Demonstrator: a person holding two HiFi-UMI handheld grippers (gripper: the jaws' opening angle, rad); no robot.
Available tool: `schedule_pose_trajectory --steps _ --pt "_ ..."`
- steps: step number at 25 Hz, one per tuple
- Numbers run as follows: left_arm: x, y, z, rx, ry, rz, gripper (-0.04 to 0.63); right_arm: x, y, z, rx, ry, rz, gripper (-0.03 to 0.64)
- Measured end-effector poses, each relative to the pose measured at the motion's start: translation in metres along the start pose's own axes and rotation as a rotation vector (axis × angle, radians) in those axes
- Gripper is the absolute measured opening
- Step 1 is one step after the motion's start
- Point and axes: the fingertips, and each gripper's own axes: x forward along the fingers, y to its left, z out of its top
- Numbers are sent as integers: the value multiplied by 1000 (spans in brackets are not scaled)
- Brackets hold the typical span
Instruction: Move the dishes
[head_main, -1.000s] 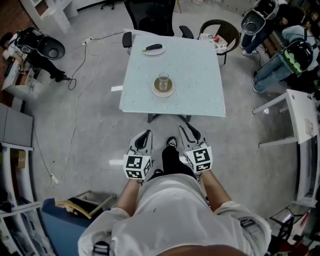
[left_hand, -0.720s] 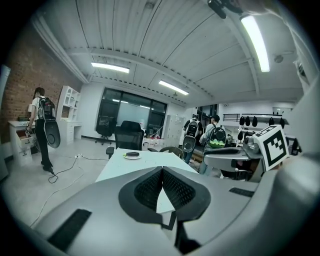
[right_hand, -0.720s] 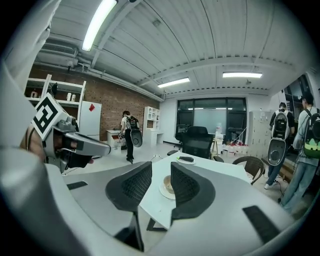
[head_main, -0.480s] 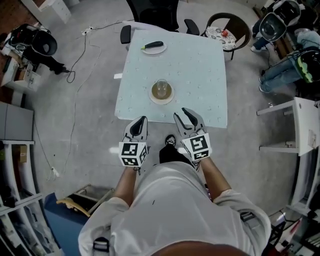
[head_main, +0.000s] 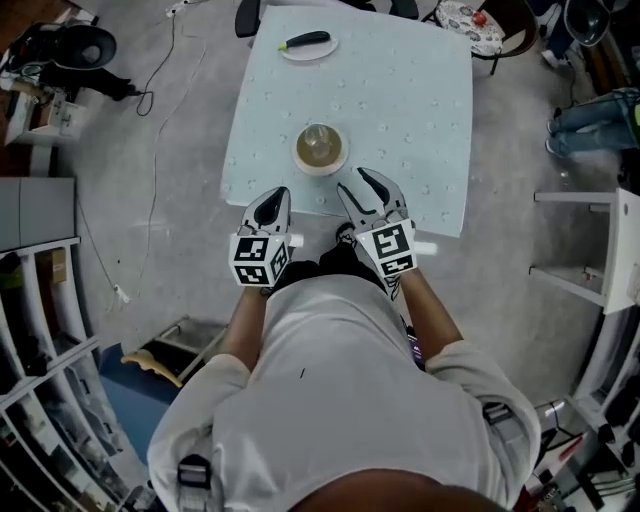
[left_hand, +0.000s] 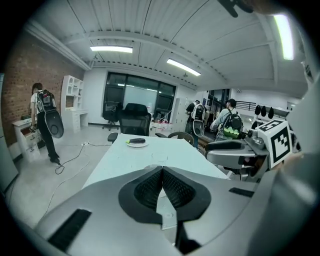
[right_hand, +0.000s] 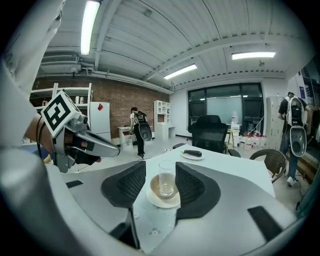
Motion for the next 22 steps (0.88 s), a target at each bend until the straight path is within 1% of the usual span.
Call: schedule_pose_trajectory --steps 4,10,13,22 --pt "13 7 -8 -16 39 10 20 19 -5 -10 4 21 22 195" --pt "25 22 -22 -58 63 51 20 47 -12 -30 -8 80 65 206" --pt "29 32 -27 -72 79 59 20 62 -12 -34 -20 105 77 217" --pt "37 63 -35 -132 89 80 20 106 -16 -44 -32 157 109 260"
